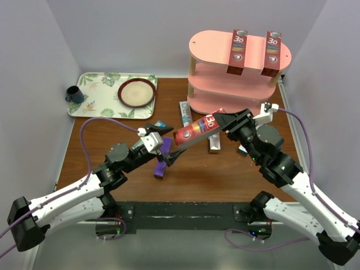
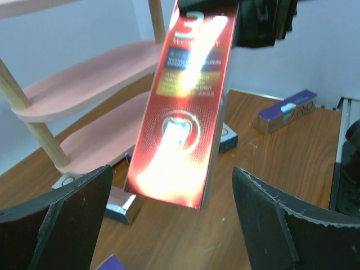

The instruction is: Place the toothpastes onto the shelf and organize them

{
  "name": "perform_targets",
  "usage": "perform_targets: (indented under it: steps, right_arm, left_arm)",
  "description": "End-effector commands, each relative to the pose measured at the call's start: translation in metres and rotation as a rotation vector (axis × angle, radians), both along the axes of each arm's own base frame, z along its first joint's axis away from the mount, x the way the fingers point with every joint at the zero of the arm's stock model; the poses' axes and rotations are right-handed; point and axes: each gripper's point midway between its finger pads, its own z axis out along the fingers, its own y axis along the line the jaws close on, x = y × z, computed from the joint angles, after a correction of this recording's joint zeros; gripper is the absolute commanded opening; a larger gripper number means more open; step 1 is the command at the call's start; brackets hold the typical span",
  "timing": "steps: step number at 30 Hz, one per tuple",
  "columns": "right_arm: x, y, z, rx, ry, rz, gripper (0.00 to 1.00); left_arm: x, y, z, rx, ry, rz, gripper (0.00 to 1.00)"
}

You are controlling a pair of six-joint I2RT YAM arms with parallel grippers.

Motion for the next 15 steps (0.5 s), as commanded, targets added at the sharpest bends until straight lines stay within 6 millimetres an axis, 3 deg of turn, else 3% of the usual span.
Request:
perform_targets:
  steps: [1, 6, 15]
  right_arm:
    - [-0.003, -0.002, 0.027, 0.124, -0.052, 0.001, 0.07]
    - [-0.004, -0.002, 0.028, 0.159, -0.048, 0.016, 0.07]
    - [-0.007, -0.007, 0.032, 0.188, -0.059, 0.014, 0.06]
  left_arm:
    - [0.002, -0.003, 0.036, -0.134, -0.078, 0.004, 0.93]
    - [-0.002, -0.009, 0.032, -0.133, -0.071, -0.035, 0.93]
    - [-0.001, 0.001, 0.02, -0.144, -0.056, 0.0, 0.99]
